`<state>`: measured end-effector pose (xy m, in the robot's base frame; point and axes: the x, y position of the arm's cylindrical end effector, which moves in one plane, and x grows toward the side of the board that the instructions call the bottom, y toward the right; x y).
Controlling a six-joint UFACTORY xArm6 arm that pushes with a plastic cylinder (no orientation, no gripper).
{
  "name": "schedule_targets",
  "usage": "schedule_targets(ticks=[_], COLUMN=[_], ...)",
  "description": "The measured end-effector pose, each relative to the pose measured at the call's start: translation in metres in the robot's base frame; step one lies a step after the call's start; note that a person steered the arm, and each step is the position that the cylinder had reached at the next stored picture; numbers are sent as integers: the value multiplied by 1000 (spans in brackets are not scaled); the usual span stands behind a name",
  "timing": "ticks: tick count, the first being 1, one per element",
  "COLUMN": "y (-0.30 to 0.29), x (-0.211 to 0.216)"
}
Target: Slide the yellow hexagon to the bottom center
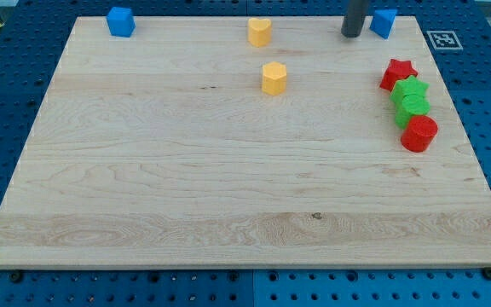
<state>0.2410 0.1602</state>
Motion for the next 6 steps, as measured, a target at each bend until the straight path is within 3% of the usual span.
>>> schedule_targets(ticks=[2, 6], y=[-36, -53], x=[50, 66])
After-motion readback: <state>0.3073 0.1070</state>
